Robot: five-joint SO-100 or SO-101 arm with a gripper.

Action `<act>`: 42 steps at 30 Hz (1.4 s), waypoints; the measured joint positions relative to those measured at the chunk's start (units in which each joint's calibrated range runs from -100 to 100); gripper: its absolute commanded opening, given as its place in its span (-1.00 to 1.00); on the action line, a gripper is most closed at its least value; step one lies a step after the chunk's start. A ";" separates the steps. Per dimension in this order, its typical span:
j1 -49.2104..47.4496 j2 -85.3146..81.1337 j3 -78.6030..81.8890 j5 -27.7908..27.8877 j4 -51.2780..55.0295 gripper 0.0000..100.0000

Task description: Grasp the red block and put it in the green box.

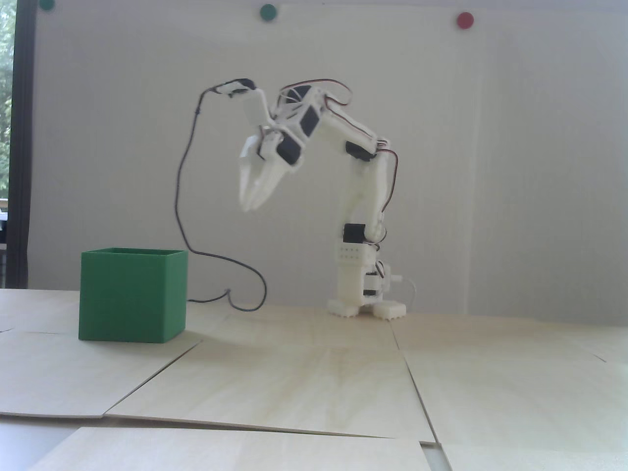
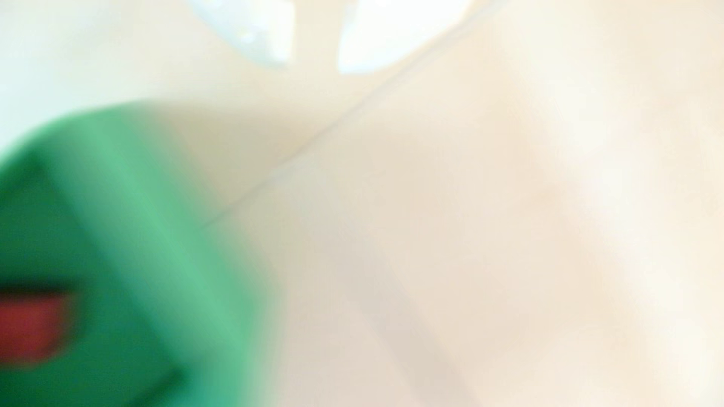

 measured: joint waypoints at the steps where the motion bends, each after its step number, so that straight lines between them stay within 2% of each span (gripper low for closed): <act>1: -2.29 -3.90 4.39 -1.28 0.00 -0.96; 6: -13.37 -21.17 29.81 -5.70 -2.91 -0.96; 8: -17.20 -28.73 42.88 -7.09 -7.90 -0.96; 13: -20.71 -45.58 72.78 -7.60 -21.96 -0.95; 15: -21.63 -52.22 84.69 -7.60 -24.54 -0.95; 18: -22.85 -57.20 92.30 -7.60 -24.38 -0.95; 28: -25.45 -71.07 96.33 -7.86 -9.32 -0.95; 38: -25.45 -77.13 96.33 -7.86 7.32 -0.95; 42: -25.45 -77.96 96.33 -7.86 9.32 -0.95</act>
